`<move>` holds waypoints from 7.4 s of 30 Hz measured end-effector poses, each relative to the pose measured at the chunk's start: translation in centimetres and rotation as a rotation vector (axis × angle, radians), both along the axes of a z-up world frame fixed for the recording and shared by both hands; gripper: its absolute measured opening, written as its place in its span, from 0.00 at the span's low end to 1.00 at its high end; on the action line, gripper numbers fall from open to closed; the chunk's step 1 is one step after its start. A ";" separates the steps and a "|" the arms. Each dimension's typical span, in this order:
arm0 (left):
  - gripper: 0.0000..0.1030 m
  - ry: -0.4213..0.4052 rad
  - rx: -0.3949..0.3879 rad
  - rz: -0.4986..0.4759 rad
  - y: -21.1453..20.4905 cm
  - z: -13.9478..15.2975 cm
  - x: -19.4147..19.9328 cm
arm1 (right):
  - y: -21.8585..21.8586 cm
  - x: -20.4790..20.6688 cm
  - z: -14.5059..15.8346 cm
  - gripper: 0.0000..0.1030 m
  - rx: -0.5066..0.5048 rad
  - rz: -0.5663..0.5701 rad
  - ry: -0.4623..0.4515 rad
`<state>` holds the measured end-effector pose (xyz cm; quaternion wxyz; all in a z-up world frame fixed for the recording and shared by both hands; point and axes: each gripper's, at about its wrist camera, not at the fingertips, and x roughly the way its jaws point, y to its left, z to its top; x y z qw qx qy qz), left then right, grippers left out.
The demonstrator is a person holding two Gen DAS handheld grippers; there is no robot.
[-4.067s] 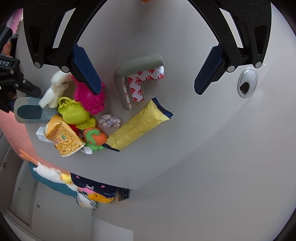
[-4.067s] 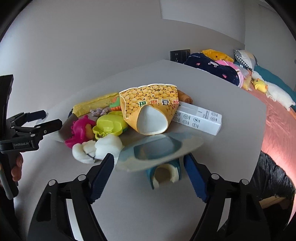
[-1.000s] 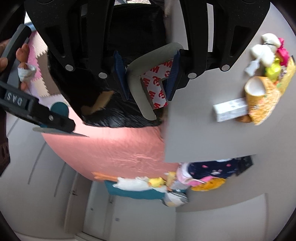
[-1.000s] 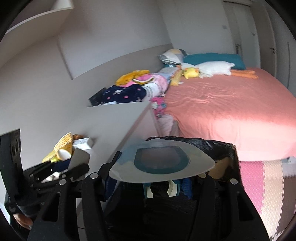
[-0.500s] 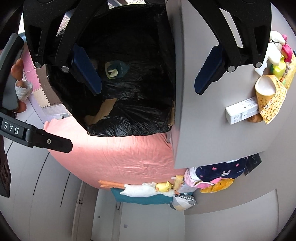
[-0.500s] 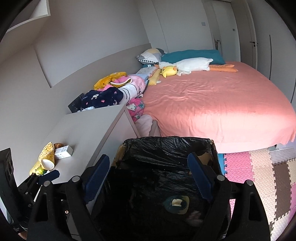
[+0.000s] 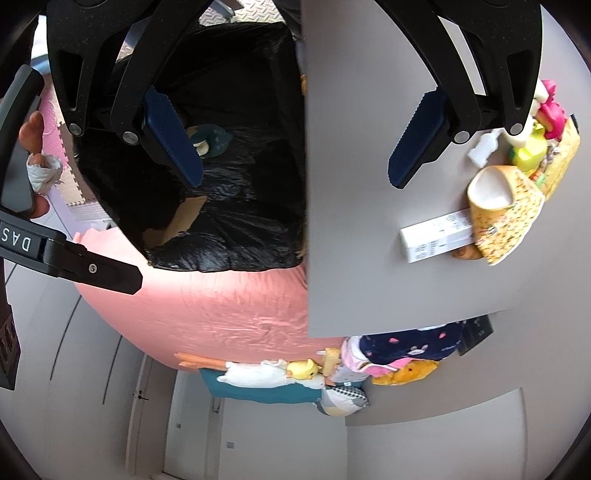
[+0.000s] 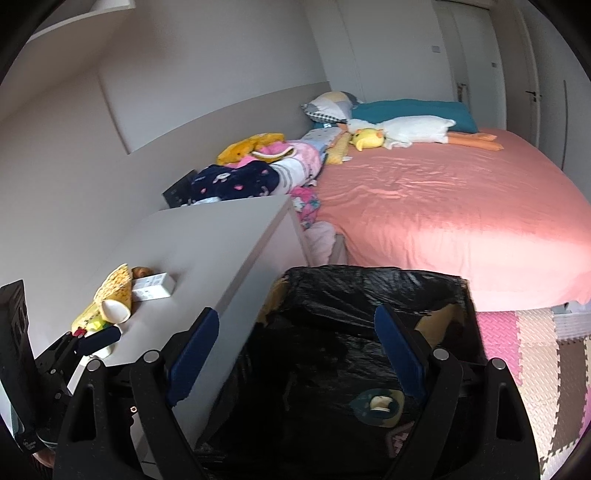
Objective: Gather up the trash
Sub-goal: 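Move both grippers back over the pile on the table, then grasp the white plastic toy with the left gripper while the right grasps the white thermometer box, then lift both held items and carry them to the black trash bag, then open both grippers to drop the items into the black bag, then move both grippers back over the remaining items on the table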
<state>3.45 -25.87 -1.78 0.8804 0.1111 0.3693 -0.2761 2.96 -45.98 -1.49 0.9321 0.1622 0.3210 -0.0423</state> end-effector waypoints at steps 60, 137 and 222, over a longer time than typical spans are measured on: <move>0.26 0.168 -0.060 0.157 17.2 -2.6 5.9 | 17.9 15.6 -3.5 0.84 -0.229 0.507 0.101; 0.25 0.039 -0.146 0.138 10.3 3.7 -1.5 | 12.7 4.9 3.9 0.27 -0.214 0.485 -0.076; 0.94 0.077 -0.023 0.200 9.8 0.1 1.4 | 9.6 6.0 1.9 0.90 -0.131 0.256 -0.068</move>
